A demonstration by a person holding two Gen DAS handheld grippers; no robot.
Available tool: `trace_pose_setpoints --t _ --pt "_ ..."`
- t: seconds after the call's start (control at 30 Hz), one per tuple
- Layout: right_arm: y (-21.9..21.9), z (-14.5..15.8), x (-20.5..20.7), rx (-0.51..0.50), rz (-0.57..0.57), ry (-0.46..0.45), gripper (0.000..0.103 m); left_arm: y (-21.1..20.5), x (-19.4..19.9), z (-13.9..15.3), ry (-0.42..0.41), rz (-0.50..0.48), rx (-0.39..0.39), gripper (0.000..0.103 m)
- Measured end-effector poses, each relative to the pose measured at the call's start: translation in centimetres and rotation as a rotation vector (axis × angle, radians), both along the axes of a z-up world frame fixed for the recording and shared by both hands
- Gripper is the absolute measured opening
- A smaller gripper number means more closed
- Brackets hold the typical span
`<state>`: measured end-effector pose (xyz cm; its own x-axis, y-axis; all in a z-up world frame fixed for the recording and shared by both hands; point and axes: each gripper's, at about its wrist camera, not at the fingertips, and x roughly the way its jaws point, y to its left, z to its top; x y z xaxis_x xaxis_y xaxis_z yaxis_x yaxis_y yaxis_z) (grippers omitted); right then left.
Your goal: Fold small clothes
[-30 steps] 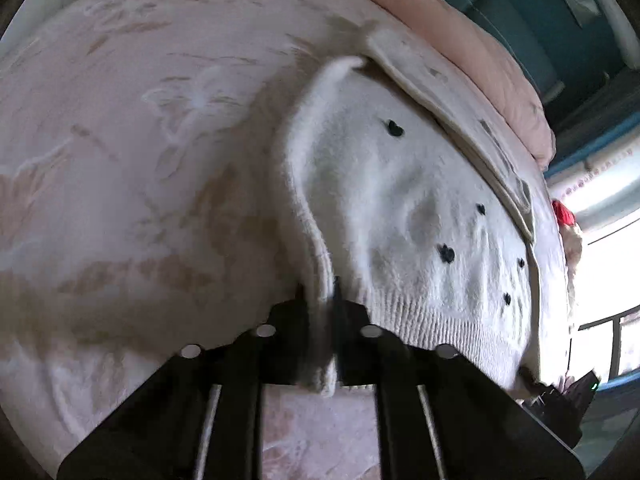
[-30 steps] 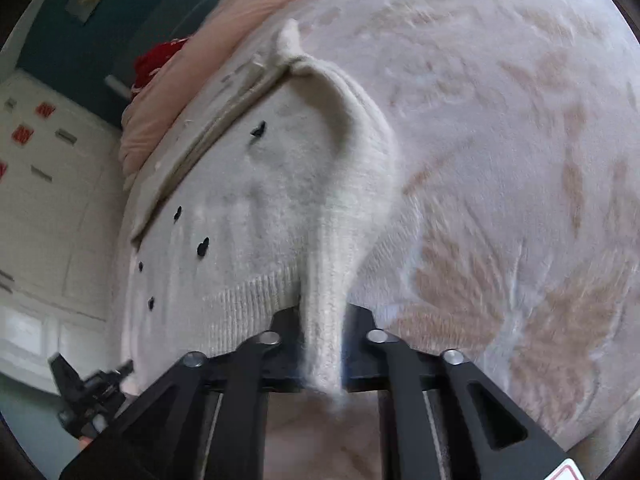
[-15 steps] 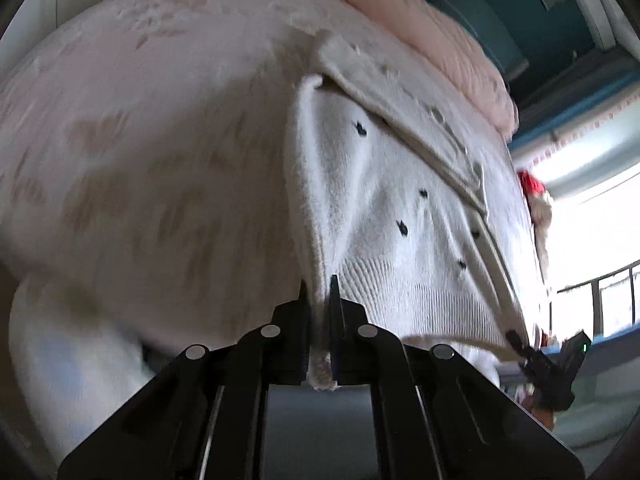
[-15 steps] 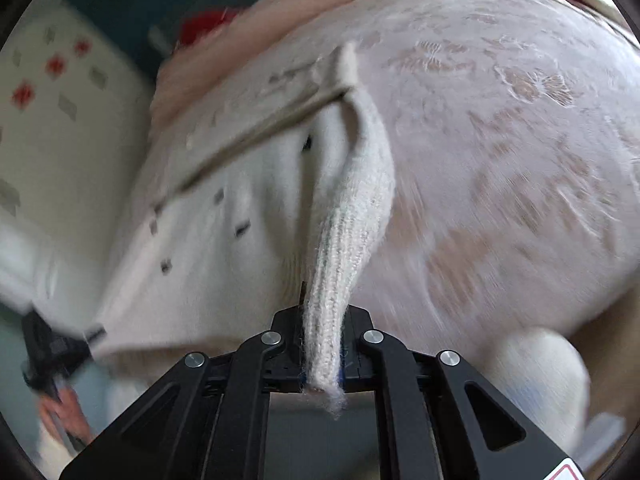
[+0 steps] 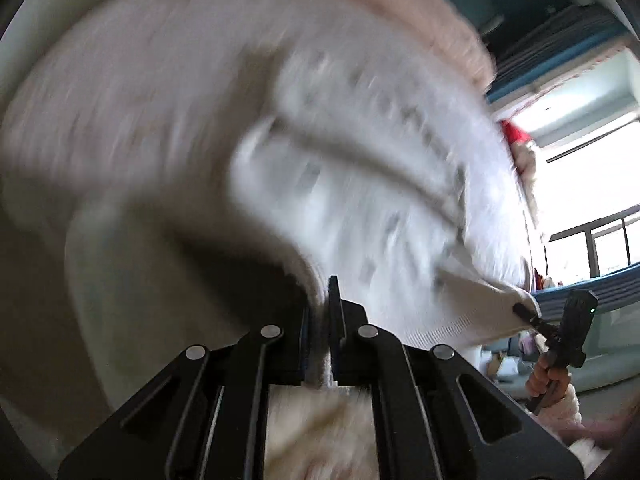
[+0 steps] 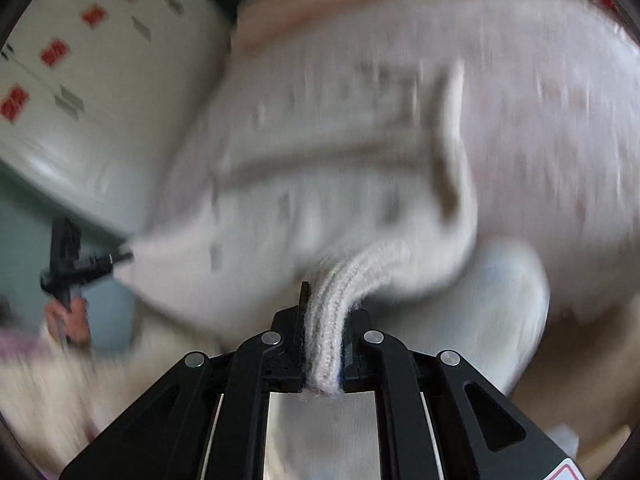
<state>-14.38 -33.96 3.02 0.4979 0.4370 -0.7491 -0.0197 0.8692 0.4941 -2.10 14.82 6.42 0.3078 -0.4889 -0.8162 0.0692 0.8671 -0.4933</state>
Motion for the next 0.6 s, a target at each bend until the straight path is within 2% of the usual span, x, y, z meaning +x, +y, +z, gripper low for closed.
trace_pose_setpoints --t 0.03,0.1,0.17,0.23,0.27,0.3,0.33,0.37,0.4,0.43,0.47,0.5,0.53,0.6 --pt "-0.7 0.5 1.8 0.011 -0.031 -0.035 0.009 -1.0 3.5 1.0 -0.067 -0.005 0.009 0.007" --pt "-2.6 0.9 7.1 0.04 -0.121 -0.11 0.009 -2.2 8.9 1.8 -0.147 0.026 0.026 0.007" --pt "-4.2 -0.5 13.0 0.074 -0.222 -0.13 0.013 -3.9 13.7 1.7 -0.203 0.043 0.056 0.01" --pt "-5.5 -3.0 16.8 0.095 -0.291 -0.114 0.027 -5.7 19.0 0.1 -0.254 0.072 0.109 0.014" --pt "-6.2 -4.8 19.0 0.049 -0.356 -0.083 0.034 -6.2 21.1 -1.3 -0.253 0.082 0.124 0.023" --pt "-6.4 -5.8 20.0 0.017 -0.392 -0.064 0.04 -6.8 23.5 -3.3 -0.231 0.104 0.159 0.046" --pt "-6.4 -6.7 21.0 -0.025 -0.43 -0.055 0.04 -6.9 24.6 -4.6 -0.209 0.129 0.187 0.053" --pt "-6.7 -7.1 21.1 -0.055 -0.445 -0.056 0.041 -6.5 25.3 -5.8 -0.187 0.168 0.209 0.056" --pt "-6.6 -7.2 21.1 -0.077 -0.448 -0.065 0.047 -6.0 26.0 -6.9 -0.164 0.196 0.198 0.058" --pt "-6.8 -7.1 20.8 -0.09 -0.443 -0.084 0.057 -5.4 25.9 -7.3 -0.153 0.206 0.176 0.063" --pt "-6.7 -6.7 20.2 -0.119 -0.436 -0.116 0.062 -4.7 25.8 -7.7 -0.148 0.22 0.139 0.073" --pt "-6.4 -6.8 19.9 -0.139 -0.429 -0.133 0.068 -4.7 25.6 -7.8 -0.156 0.225 0.124 0.083" --pt "-6.2 -6.8 19.7 -0.18 -0.406 -0.148 0.069 -4.3 25.2 -7.8 -0.191 0.227 0.11 0.086" --pt "-5.7 -7.5 20.2 -0.269 -0.357 -0.133 0.069 -4.6 25.3 -8.5 -0.214 0.186 0.133 0.089"
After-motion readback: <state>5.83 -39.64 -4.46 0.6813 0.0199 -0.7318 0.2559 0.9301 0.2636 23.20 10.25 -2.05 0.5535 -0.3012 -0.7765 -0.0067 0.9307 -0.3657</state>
